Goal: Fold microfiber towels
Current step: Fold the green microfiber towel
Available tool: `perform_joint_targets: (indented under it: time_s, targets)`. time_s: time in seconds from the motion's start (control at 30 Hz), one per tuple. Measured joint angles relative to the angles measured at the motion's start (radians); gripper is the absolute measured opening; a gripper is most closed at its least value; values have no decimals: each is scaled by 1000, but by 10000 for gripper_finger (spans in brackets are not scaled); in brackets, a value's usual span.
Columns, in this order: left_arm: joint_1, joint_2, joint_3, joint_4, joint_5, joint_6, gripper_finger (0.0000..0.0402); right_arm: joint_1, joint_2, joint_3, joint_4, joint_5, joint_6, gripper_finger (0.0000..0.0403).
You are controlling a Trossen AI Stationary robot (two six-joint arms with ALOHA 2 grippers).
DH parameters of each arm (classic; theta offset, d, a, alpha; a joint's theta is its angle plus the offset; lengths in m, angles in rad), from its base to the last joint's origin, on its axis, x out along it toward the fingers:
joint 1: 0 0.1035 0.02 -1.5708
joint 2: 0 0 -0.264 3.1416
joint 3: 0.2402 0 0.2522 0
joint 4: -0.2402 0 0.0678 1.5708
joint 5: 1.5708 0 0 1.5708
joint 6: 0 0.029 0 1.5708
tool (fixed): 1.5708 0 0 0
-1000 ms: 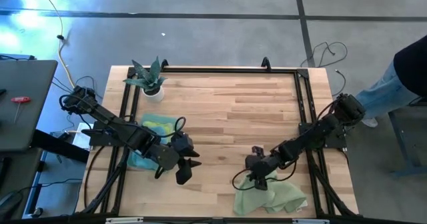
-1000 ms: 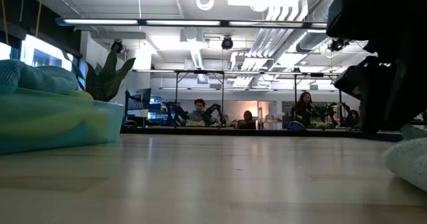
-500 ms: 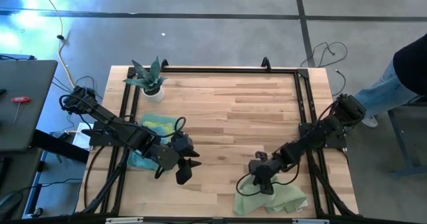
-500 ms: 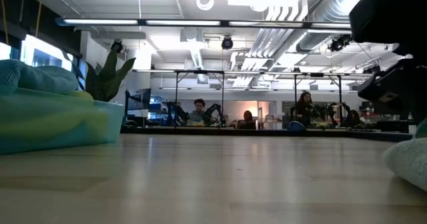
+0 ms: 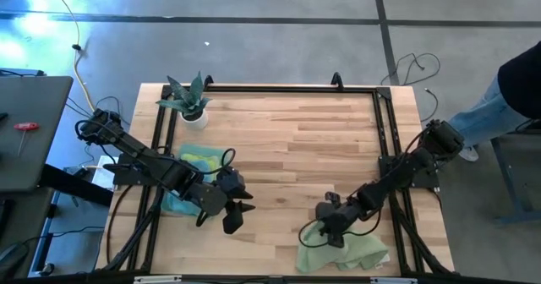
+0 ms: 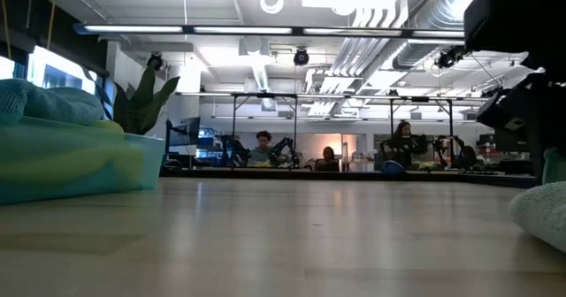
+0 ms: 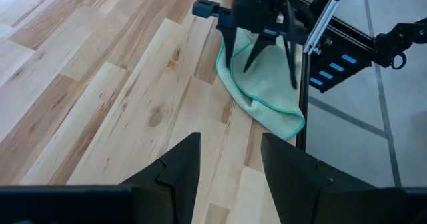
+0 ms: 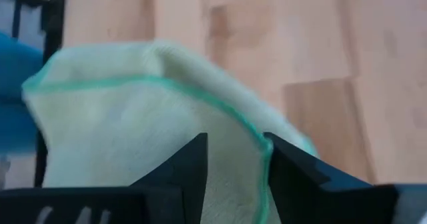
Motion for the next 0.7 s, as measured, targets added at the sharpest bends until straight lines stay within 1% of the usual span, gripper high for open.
perform_joint_targets:
  time_s: [0.07,0.13,0.2,0.33,0.43,0.5,0.57,0.7]
  targets:
    - [0,0,0,0,0,-1,146,-8,0,0,-2,8,30,125]
    - [0,0,0,0,0,-1,146,-16,0,0,-12,-6,86,111]
    - [0,0,0,0,0,-4,146,-21,0,0,-13,-47,132,91]
    - [0,0,0,0,-1,-15,146,-17,0,0,-5,-119,144,38]
    - [0,0,0,0,-1,-17,146,-11,0,0,-7,-121,161,8]
    - [0,0,0,0,-1,-17,146,-12,0,0,-7,-79,183,4]
    - [0,0,0,0,-2,-19,146,-16,0,0,-7,-45,189,10]
    - [0,0,0,1,-3,-21,146,-32,0,0,-6,-45,204,4]
